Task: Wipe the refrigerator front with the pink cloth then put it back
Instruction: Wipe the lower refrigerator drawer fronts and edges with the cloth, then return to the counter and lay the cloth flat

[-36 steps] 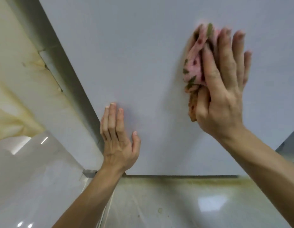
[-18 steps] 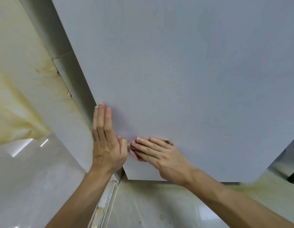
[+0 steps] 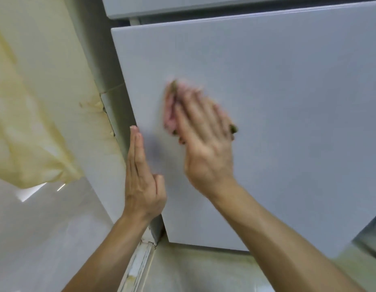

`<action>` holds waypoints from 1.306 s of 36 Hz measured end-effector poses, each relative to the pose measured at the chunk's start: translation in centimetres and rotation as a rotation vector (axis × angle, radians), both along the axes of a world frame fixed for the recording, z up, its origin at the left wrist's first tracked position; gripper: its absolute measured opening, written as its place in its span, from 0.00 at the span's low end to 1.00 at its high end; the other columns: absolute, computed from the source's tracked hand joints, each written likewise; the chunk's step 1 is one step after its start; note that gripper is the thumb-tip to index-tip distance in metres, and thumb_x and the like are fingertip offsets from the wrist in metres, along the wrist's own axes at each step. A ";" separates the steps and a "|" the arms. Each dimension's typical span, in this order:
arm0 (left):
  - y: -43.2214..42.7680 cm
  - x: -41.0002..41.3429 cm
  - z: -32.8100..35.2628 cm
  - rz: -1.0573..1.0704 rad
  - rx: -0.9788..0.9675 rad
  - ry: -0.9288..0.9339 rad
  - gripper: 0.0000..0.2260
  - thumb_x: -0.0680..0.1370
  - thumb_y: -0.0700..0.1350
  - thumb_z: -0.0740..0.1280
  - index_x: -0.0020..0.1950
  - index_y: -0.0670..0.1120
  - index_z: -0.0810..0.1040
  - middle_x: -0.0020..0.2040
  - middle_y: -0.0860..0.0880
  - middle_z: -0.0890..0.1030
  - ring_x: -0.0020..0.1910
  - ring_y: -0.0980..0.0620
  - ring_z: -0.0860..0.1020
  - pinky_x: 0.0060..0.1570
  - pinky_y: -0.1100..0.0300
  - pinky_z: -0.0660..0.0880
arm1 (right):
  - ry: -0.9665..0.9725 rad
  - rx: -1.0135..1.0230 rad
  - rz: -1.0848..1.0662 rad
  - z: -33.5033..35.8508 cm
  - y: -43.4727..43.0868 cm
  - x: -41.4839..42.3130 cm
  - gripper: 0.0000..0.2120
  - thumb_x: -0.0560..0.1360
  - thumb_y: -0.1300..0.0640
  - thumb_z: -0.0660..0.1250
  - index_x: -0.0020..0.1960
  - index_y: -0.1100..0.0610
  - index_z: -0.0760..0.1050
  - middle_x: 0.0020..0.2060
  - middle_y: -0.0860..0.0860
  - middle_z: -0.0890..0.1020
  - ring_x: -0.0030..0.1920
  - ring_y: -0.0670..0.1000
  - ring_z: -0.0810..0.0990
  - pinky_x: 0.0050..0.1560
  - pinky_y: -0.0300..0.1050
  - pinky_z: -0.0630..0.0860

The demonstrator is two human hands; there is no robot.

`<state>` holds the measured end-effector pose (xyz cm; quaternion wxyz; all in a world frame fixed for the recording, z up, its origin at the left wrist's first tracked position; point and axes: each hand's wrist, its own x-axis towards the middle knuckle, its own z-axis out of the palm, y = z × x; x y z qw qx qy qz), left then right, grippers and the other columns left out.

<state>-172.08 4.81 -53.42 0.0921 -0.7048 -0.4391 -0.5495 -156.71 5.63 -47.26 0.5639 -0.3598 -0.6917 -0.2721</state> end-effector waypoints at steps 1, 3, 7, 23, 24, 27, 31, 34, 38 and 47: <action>-0.1 -0.1 0.0 -0.020 -0.014 -0.013 0.40 0.72 0.26 0.57 0.83 0.35 0.47 0.85 0.41 0.48 0.85 0.43 0.50 0.83 0.46 0.52 | -0.109 -0.037 0.045 -1.7 0.1 -0.4 0.24 0.82 0.69 0.57 0.76 0.62 0.72 0.77 0.57 0.71 0.80 0.56 0.66 0.82 0.53 0.57; -0.3 -0.3 0.1 -0.069 -0.058 -0.046 0.38 0.76 0.28 0.57 0.84 0.38 0.46 0.86 0.43 0.49 0.85 0.43 0.52 0.81 0.39 0.57 | -0.315 -0.164 0.135 -5.6 -0.1 -0.8 0.26 0.81 0.70 0.58 0.78 0.60 0.70 0.79 0.54 0.68 0.82 0.53 0.62 0.83 0.51 0.57; -1.5 -0.4 0.2 -0.054 -0.077 -0.031 0.35 0.77 0.31 0.57 0.84 0.39 0.53 0.86 0.47 0.52 0.85 0.47 0.54 0.81 0.45 0.60 | -0.447 -0.461 0.310 -11.1 -1.6 -0.5 0.28 0.78 0.67 0.59 0.78 0.58 0.71 0.81 0.51 0.65 0.83 0.49 0.58 0.84 0.46 0.51; -6.1 -0.9 4.1 -0.297 -0.680 -0.107 0.14 0.82 0.54 0.67 0.67 0.54 0.77 0.61 0.59 0.81 0.62 0.56 0.80 0.60 0.66 0.75 | 0.189 -1.218 0.488 -2.5 -6.3 3.1 0.04 0.87 0.48 0.57 0.58 0.40 0.63 0.46 0.44 0.84 0.42 0.43 0.81 0.46 0.44 0.78; -6.2 -0.8 4.5 -0.304 -0.745 -0.140 0.12 0.82 0.51 0.69 0.66 0.53 0.78 0.60 0.58 0.82 0.61 0.57 0.81 0.59 0.66 0.76 | 0.239 -1.274 0.496 -2.1 -6.3 3.3 0.01 0.86 0.48 0.58 0.58 0.42 0.65 0.45 0.45 0.84 0.42 0.45 0.81 0.48 0.48 0.78; -6.8 -0.1 5.8 -0.318 -0.965 -0.386 0.06 0.82 0.39 0.69 0.58 0.45 0.83 0.51 0.50 0.87 0.52 0.53 0.86 0.52 0.64 0.80 | 0.393 -1.428 0.528 -1.0 -6.9 3.5 0.06 0.87 0.50 0.58 0.53 0.46 0.73 0.40 0.50 0.85 0.38 0.47 0.80 0.46 0.52 0.78; -8.2 0.1 7.1 -0.214 -1.105 -0.420 0.03 0.82 0.36 0.70 0.52 0.40 0.83 0.42 0.48 0.87 0.43 0.55 0.86 0.46 0.65 0.79 | 0.520 -1.585 0.490 1.2 -8.8 4.0 0.11 0.87 0.50 0.61 0.49 0.50 0.78 0.37 0.55 0.86 0.36 0.64 0.82 0.36 0.58 0.77; -9.4 0.0 9.1 -0.163 -1.167 -0.302 0.03 0.81 0.39 0.71 0.51 0.45 0.84 0.43 0.51 0.87 0.45 0.54 0.85 0.50 0.56 0.82 | 0.605 -1.681 0.462 3.2 -10.5 4.1 0.12 0.86 0.53 0.62 0.47 0.52 0.79 0.32 0.55 0.84 0.27 0.63 0.80 0.30 0.56 0.76; -11.1 0.6 14.4 -0.120 -1.234 -0.258 0.05 0.80 0.39 0.72 0.51 0.49 0.86 0.45 0.55 0.87 0.47 0.58 0.85 0.53 0.57 0.82 | 0.501 -1.624 0.292 6.8 -13.0 4.6 0.10 0.84 0.58 0.66 0.49 0.51 0.85 0.48 0.44 0.79 0.43 0.43 0.82 0.47 0.36 0.77; -15.0 3.4 31.4 -0.146 -1.491 -0.334 0.07 0.79 0.37 0.72 0.55 0.47 0.84 0.49 0.57 0.84 0.46 0.71 0.80 0.48 0.77 0.73 | 0.703 -1.797 0.085 24.4 -18.5 4.7 0.11 0.86 0.63 0.59 0.50 0.59 0.79 0.41 0.54 0.82 0.43 0.57 0.82 0.45 0.48 0.82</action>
